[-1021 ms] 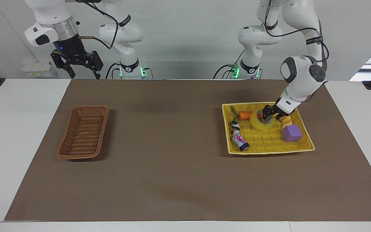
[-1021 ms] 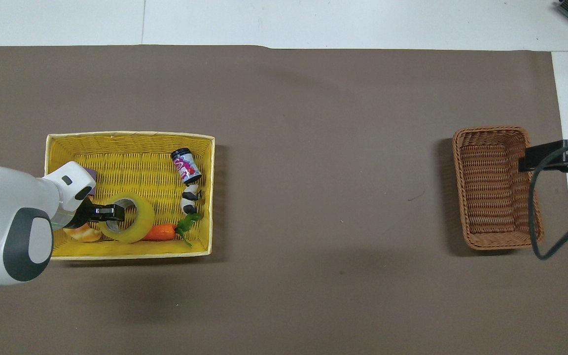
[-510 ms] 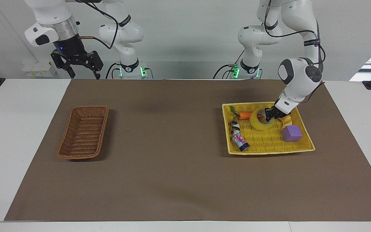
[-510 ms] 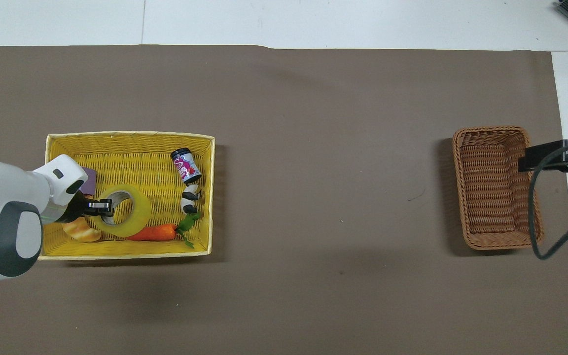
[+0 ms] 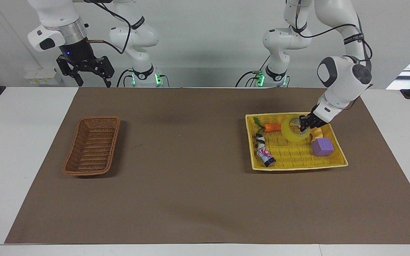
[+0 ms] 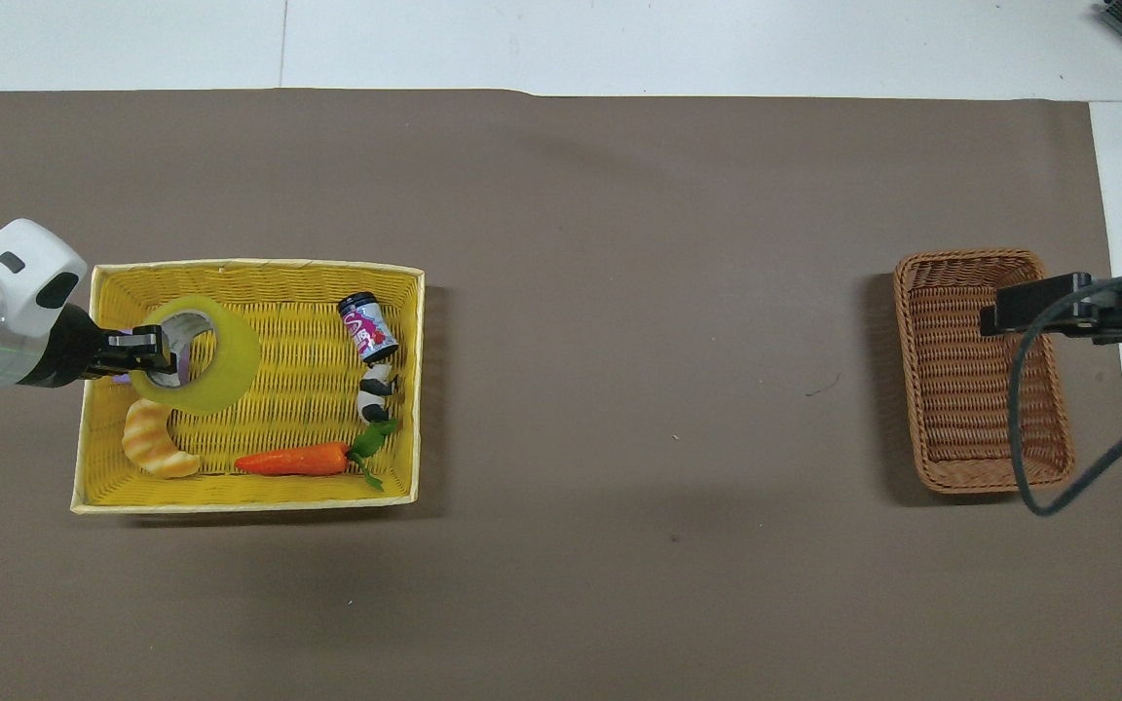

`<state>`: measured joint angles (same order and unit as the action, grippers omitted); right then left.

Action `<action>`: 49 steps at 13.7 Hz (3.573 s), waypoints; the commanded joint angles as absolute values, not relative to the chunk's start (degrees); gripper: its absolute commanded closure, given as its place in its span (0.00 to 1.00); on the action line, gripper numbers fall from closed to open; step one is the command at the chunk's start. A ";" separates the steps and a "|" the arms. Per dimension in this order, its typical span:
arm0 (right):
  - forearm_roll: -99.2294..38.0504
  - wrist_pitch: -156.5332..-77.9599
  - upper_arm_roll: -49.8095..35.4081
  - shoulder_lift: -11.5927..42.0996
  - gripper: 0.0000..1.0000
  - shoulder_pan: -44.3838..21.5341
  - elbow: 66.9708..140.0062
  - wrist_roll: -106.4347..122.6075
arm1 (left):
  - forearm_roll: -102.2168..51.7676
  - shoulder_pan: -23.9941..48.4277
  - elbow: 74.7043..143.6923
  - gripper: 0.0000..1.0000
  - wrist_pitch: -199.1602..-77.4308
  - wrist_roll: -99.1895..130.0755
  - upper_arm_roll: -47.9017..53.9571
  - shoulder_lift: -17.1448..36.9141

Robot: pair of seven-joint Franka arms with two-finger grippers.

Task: Move tape to another basket
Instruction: 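Grasp the tape roll with the left gripper and lift it, then carry the tape with the left gripper while the right gripper approaches it, then grasp the tape with the right gripper while the left gripper releases it, then carry the tape with the right gripper while the left gripper withdraws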

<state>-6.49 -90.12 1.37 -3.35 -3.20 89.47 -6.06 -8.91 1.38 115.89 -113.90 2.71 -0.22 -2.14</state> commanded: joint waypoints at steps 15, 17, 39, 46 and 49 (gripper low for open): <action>-38.65 -113.46 0.79 1.06 0.00 -18.62 102.65 -19.07 | -21.88 29.69 110.39 1.00 -120.39 33.84 2.37 -2.55; -42.35 -116.61 0.79 0.97 0.00 -19.24 105.28 -18.20 | -25.82 31.11 110.74 1.00 -124.52 33.66 2.37 -2.46; -42.98 -112.34 1.67 -1.06 1.00 -14.42 104.16 -15.73 | -35.42 33.93 110.39 0.00 -137.20 38.58 2.46 -5.27; -28.98 -102.83 1.84 -3.51 1.00 -6.15 102.82 -5.64 | -24.29 24.27 109.95 0.00 -124.56 34.63 1.85 -5.10; -11.01 -103.09 1.84 -4.05 1.00 -5.81 107.30 -4.84 | -18.92 18.47 108.64 0.00 -120.00 31.13 1.85 -4.57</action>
